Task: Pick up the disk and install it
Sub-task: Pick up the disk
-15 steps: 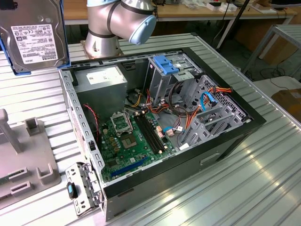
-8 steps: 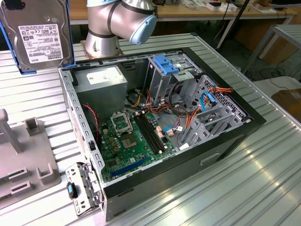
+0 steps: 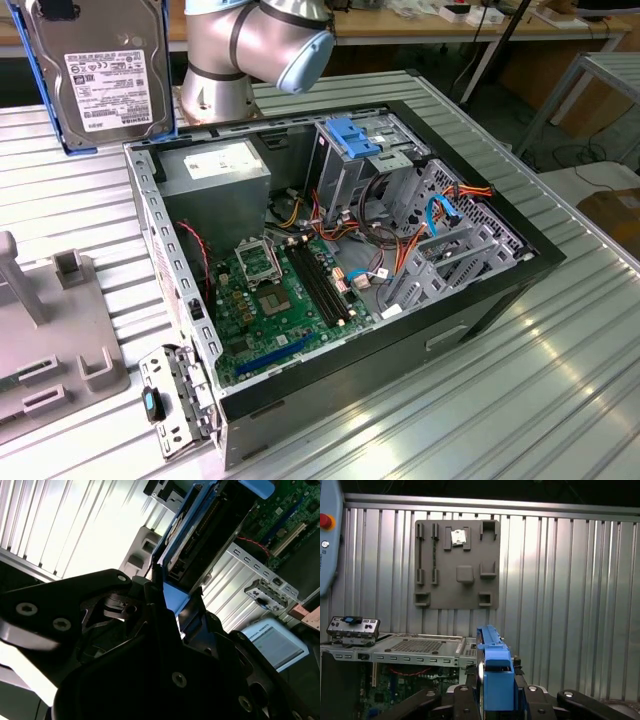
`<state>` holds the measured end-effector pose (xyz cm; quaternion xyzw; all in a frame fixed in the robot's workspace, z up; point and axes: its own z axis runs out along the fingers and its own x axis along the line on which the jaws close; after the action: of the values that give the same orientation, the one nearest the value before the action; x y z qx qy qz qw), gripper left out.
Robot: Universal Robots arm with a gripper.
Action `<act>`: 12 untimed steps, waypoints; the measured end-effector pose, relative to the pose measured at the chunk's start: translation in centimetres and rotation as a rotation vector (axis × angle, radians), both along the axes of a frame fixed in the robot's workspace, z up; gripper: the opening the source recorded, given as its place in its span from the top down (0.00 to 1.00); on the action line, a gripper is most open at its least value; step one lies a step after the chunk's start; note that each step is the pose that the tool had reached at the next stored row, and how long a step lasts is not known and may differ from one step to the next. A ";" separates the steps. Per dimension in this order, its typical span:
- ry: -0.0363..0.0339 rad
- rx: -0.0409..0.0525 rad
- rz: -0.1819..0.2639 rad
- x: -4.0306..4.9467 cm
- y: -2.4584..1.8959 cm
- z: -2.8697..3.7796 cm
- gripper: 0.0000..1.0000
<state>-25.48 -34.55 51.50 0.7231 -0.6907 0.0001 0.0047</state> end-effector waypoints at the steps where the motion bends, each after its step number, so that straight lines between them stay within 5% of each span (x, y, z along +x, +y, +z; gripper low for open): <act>1: 0.0000 0.0000 0.000 0.16 0.00 0.00 0.64; 12: 0.0001 -0.0001 0.000 1.63 0.00 0.00 0.64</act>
<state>-23.84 -34.55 51.50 0.7231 -0.6907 0.0001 0.0047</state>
